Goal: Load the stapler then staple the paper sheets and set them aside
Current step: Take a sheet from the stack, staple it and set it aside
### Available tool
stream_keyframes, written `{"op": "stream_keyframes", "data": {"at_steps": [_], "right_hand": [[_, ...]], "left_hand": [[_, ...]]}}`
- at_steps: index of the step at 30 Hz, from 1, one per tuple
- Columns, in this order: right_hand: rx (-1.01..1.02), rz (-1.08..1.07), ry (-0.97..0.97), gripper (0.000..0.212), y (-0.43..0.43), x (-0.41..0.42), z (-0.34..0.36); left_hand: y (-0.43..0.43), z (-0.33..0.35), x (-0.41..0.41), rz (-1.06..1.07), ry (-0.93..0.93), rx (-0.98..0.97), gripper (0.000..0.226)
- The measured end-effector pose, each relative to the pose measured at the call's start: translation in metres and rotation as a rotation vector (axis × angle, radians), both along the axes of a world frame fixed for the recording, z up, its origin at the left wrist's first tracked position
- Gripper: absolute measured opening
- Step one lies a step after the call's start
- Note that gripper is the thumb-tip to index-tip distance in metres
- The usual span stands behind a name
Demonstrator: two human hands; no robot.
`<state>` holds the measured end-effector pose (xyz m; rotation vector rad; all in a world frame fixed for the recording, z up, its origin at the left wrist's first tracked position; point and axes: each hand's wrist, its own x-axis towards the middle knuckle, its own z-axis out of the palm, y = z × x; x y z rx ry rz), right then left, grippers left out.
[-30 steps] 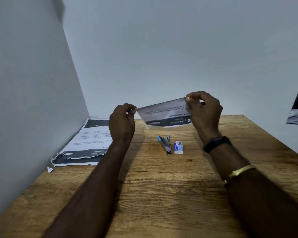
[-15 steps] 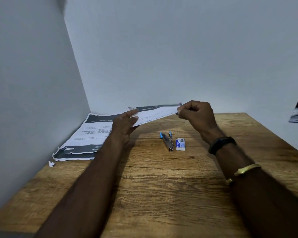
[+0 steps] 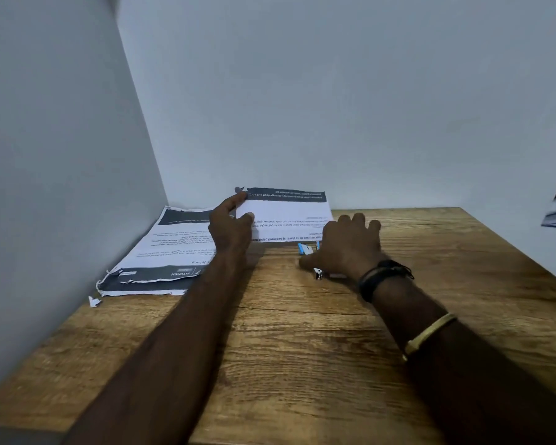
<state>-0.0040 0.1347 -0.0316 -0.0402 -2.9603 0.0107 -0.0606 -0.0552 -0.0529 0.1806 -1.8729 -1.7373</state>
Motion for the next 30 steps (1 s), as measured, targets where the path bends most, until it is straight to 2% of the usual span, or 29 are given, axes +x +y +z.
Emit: {"op": "stream_keyframes", "data": {"at_steps": [2, 5, 7, 14, 18, 22, 26, 30], "right_hand": [[0.021, 0.021, -0.015, 0.075, -0.001, 0.0, -0.002], [-0.023, 0.05, 0.013, 0.053, -0.003, 0.002, -0.001], [-0.086, 0.061, 0.044, 0.048, -0.004, 0.003, 0.001], [-0.776, 0.079, 0.189, 0.025, 0.012, -0.003, 0.015], [-1.249, 0.16, 0.185, 0.011, 0.019, -0.009, 0.012], [-1.626, 0.225, 0.115, 0.016, 0.019, -0.009, 0.012], [-1.841, 0.369, 0.023, 0.023, 0.015, -0.014, 0.017], [-1.881, 0.469, 0.03, 0.028, 0.008, -0.023, 0.026]], "left_hand": [[0.0, 0.001, 0.001, 0.022, 0.01, -0.003, 0.05], [-0.001, 0.0, 0.001, 0.03, 0.017, -0.036, 0.05], [-0.002, -0.001, 0.0, 0.027, 0.018, -0.049, 0.051], [-0.004, 0.0, 0.0, 0.037, 0.002, -0.057, 0.052], [0.002, 0.002, 0.003, -0.017, 0.044, -0.087, 0.053], [0.01, 0.002, 0.005, -0.119, 0.103, -0.159, 0.054], [0.017, 0.0, 0.008, -0.205, 0.139, -0.178, 0.056], [0.021, -0.001, 0.011, -0.232, 0.194, -0.172, 0.055]]}}
